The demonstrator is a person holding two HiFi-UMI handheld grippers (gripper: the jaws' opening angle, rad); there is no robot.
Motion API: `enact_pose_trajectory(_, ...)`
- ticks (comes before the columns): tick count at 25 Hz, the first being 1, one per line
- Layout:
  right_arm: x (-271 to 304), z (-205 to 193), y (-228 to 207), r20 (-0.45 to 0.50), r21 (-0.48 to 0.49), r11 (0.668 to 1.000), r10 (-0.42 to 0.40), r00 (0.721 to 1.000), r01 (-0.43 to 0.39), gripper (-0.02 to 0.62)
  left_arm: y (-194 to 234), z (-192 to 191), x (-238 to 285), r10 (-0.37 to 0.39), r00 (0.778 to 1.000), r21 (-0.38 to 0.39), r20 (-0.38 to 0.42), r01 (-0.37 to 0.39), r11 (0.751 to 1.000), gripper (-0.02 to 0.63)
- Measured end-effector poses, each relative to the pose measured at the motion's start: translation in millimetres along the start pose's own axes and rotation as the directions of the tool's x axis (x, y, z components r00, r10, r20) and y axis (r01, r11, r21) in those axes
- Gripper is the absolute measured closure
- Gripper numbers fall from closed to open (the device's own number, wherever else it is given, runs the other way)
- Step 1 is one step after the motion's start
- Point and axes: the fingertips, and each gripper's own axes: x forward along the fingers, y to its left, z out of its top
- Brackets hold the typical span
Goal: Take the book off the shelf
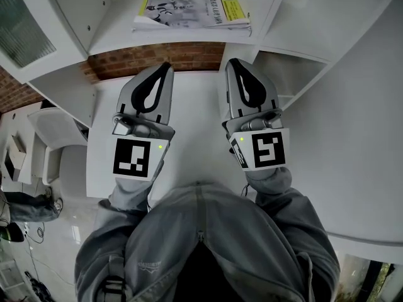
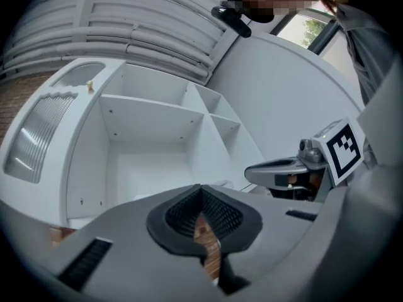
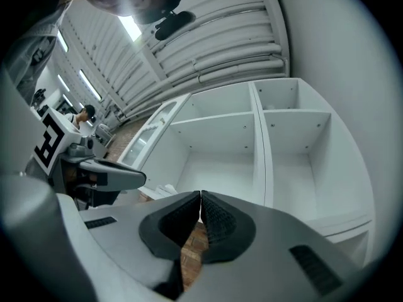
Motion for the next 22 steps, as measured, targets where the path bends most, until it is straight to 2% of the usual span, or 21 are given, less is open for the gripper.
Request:
enact_pose_trajectory(6, 14.5, 10.5, -3.8, 0.011, -0.101, 0.995, 0.006, 1.000, -0.005, 0.568, 12.2, 15.8, 13.7, -0.002, 1.000, 0.107, 0.007, 0.001, 0.994, 0.600)
enact_pose_trajectory(9, 20.3, 16.0, -4.6, 0.018, -0.196, 0.981, 0.014, 1.000, -0.010, 0.568, 16.7, 21.9, 20.1, -0.011, 1.000, 0.202, -0.001, 0.011, 0.979, 0.600)
enact_pose_trajectory(13, 25.5, 13.7, -4.8, -0.049, -0.425, 0.904, 0.028, 0.998, -0.046, 0.568, 18.9, 26.3, 28.5, -0.029, 0.999, 0.351, -0.040, 0.041, 0.935, 0.600)
enact_pose_trajectory(19, 38.2, 14.4, -3.6, -0.083, -0.541, 0.836, 0.055, 0.995, -0.091, 0.568, 23.5, 32.1, 37.6, -0.029, 0.998, 0.450, -0.064, 0.055, 0.891, 0.598)
enact_pose_trajectory(22, 43.0, 10.4, -1.6, -0.100, -0.578, 0.808, 0.070, 0.993, -0.115, 0.568, 24.4, 29.0, 41.2, -0.033, 0.995, 0.503, -0.097, 0.077, 0.861, 0.598)
